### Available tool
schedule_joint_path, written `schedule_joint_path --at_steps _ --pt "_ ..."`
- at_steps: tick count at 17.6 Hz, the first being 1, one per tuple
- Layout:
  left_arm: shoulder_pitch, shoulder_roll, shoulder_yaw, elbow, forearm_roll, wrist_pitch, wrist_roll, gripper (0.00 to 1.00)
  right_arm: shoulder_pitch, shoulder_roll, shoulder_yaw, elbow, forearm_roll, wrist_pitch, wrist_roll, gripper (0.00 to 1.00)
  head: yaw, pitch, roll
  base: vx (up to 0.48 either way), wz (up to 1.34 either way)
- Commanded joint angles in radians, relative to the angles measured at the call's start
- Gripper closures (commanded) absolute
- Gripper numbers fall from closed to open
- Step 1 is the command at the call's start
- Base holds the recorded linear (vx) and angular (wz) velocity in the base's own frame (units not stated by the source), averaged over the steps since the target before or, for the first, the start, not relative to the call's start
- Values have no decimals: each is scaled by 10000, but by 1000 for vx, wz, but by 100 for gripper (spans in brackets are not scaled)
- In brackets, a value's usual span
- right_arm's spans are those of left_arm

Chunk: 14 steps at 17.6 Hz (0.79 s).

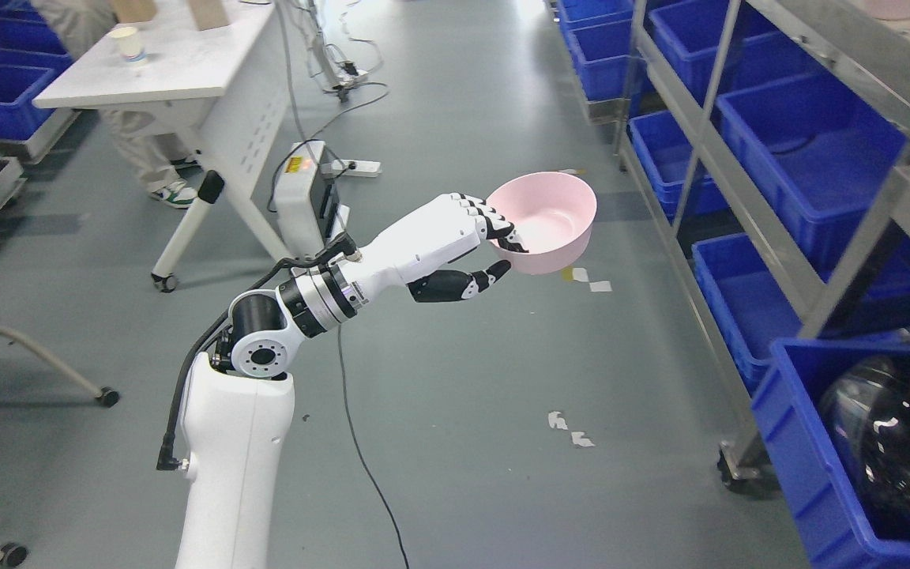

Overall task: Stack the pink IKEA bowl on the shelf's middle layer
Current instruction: 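Hold the pink bowl raised in the left hand while driving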

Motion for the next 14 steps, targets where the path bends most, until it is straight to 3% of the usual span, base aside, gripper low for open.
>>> schedule_joint_path --at_steps 1,8,14 --pt "163 175 285 -288 110 -3 6 98 154 -175 -1 -175 -2 4 32 0 0 0 0 149 609" --pt "147 175 285 -288 110 -3 6 98 154 -175 -1 -175 -2 4 32 0 0 0 0 213 421" --pt "316 175 362 -288 126 -3 6 98 154 -175 14 -175 -2 4 32 0 0 0 0 312 -11"
